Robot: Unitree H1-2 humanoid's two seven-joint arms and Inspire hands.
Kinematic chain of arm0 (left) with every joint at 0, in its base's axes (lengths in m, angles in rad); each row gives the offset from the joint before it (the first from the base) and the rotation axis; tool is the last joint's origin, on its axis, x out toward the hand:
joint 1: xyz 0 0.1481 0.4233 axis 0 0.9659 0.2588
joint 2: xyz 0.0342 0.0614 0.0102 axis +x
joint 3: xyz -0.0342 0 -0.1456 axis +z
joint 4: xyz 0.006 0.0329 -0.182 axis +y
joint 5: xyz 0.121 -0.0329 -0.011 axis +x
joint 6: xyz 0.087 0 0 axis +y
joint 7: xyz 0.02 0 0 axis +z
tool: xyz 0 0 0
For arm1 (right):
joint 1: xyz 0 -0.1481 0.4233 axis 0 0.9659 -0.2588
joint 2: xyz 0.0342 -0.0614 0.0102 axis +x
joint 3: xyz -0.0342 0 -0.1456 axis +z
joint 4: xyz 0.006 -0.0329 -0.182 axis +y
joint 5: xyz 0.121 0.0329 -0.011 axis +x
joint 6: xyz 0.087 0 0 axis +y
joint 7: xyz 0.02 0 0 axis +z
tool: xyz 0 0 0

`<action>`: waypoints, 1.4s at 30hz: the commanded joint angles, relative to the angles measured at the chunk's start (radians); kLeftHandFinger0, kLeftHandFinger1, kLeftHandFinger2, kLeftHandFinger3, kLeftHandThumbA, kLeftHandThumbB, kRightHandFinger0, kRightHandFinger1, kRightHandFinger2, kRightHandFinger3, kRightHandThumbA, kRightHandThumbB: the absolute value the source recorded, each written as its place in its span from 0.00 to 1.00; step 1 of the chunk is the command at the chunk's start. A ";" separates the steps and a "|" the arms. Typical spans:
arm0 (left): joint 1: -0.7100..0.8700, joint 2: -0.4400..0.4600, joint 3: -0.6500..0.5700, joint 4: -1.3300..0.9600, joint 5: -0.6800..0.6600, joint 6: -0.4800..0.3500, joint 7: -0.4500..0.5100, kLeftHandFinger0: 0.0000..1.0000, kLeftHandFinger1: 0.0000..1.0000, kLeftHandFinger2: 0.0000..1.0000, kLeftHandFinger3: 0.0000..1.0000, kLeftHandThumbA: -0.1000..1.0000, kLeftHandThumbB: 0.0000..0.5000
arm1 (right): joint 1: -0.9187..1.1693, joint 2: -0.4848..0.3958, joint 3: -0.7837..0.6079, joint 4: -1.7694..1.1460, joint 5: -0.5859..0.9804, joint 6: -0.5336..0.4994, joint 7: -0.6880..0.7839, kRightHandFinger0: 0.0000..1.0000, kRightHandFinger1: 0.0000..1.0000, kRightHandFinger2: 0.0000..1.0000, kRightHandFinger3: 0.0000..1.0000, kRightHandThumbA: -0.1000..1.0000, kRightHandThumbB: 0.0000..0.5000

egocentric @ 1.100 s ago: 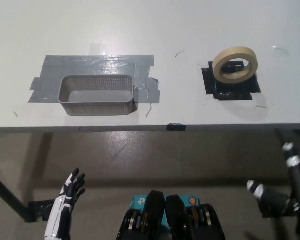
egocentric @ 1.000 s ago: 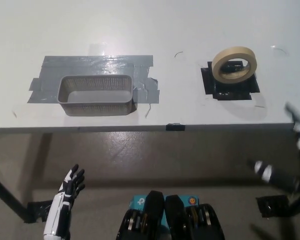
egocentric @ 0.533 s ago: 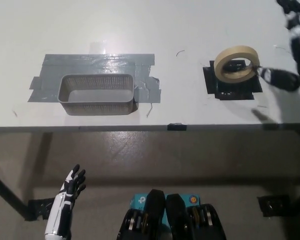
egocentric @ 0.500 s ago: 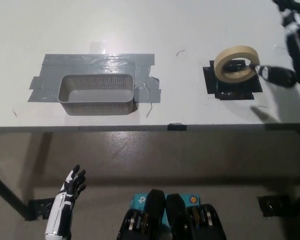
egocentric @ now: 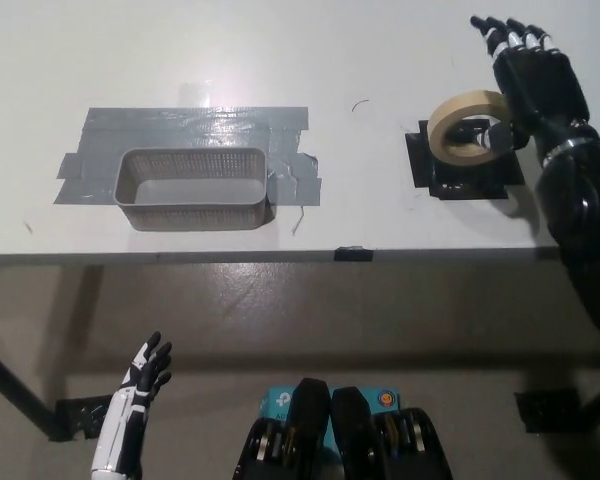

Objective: The robot picks the tape placed on the black area with right hand and places it in the small grey container.

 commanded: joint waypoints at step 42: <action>-0.050 0.017 -0.009 -0.063 -0.007 0.028 -0.015 1.00 1.00 1.00 1.00 0.98 0.17 | -0.302 0.106 0.176 0.896 0.101 -0.343 -0.473 0.00 0.25 0.62 0.34 0.00 0.29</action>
